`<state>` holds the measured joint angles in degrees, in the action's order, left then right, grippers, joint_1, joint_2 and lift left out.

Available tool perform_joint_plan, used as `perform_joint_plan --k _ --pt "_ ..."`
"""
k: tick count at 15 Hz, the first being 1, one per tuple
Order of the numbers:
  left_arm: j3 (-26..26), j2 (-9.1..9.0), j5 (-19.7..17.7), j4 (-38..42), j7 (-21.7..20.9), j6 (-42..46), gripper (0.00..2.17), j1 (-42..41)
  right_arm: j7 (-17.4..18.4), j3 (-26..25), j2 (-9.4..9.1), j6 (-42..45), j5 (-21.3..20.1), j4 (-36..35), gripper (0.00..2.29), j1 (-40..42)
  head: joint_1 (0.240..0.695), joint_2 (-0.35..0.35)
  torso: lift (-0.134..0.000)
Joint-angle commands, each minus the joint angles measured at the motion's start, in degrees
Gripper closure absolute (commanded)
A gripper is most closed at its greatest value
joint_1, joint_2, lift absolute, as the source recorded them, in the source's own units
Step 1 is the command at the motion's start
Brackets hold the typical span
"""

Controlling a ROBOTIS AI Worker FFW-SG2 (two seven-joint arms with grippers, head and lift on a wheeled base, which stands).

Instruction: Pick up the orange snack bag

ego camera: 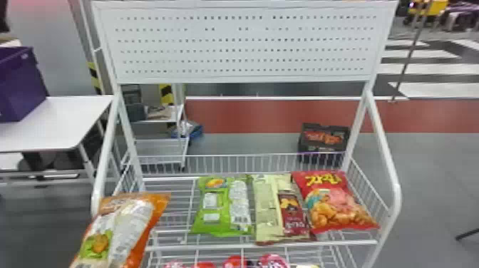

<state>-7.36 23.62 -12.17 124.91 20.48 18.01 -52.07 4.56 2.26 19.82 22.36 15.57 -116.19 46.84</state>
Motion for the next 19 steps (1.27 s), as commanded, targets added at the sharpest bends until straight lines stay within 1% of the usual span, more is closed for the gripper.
perform_joint_plan --k 1,3,4,8,19 --pt "-0.3 -0.16 0.0 -0.8 -0.2 2.4 1.35 -0.7 0.0 0.0 -0.04 0.0 0.0 0.0 0.17 0.0 0.499 0.000 0.000" --pt "-0.5 -0.16 0.1 -0.9 -0.2 4.9 1.35 -1.1 0.0 -0.1 -0.04 0.0 0.1 0.0 0.17 0.1 0.499 0.000 0.000" --pt "-0.6 -0.24 1.1 -0.8 -0.1 5.2 1.35 -1.3 0.0 -0.1 -0.04 0.2 0.0 0.0 0.17 0.1 0.499 0.000 0.000" --pt "-0.8 -0.16 1.2 -0.9 -0.1 6.6 1.35 -1.9 0.0 -0.2 -0.13 0.2 0.0 -0.4 0.17 0.4 0.499 0.000 0.000" --pt "-0.4 -0.24 1.1 -1.2 -0.3 7.2 1.35 -2.2 0.0 -0.2 -0.22 0.2 0.0 -0.6 0.17 0.6 0.499 0.000 0.000"
